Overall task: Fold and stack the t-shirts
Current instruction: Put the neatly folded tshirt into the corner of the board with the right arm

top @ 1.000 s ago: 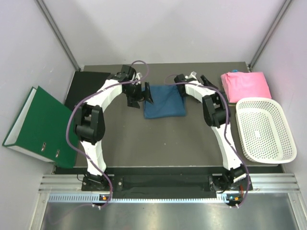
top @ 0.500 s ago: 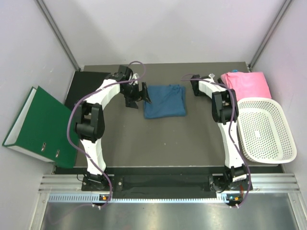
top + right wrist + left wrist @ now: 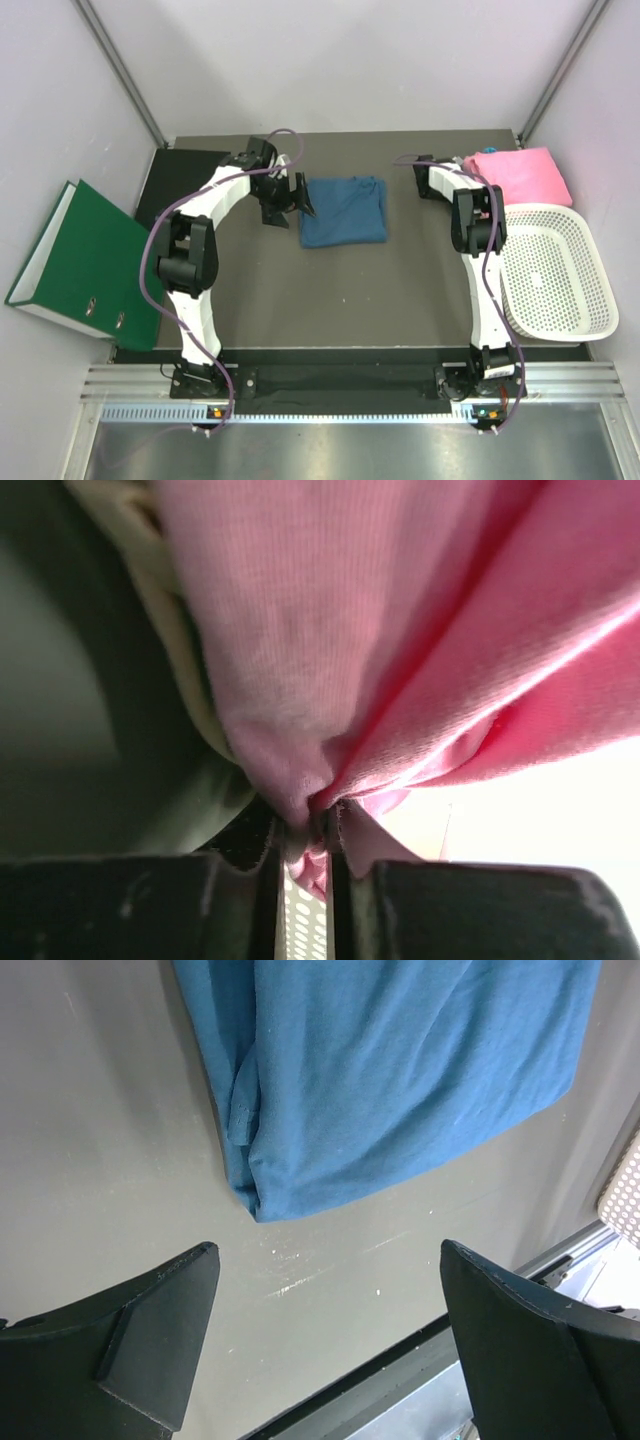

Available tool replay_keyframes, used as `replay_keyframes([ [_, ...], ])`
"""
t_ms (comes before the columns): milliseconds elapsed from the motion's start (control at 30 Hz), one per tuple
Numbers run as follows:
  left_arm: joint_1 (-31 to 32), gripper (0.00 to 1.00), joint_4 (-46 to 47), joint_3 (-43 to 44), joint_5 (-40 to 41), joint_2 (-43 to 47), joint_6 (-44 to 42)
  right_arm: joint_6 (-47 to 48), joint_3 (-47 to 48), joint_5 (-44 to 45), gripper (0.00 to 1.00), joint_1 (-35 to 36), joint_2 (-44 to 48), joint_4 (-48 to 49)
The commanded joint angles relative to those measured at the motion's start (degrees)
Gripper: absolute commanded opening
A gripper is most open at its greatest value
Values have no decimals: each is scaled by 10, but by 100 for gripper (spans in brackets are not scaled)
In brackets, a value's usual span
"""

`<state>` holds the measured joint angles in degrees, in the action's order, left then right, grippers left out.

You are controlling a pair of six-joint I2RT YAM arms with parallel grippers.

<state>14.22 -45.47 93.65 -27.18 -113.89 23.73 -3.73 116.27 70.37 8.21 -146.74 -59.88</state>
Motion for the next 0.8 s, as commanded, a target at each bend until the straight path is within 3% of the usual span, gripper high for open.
replay_keyframes([
  [0, -1, 96, 15, -12, 0, 37, 4, 16, 8, -73, 0, -1, 22, 38],
  [767, -1, 95, 26, -42, 8, 60, 10, 32, -10, -151, 0, 226, 66, 39],
])
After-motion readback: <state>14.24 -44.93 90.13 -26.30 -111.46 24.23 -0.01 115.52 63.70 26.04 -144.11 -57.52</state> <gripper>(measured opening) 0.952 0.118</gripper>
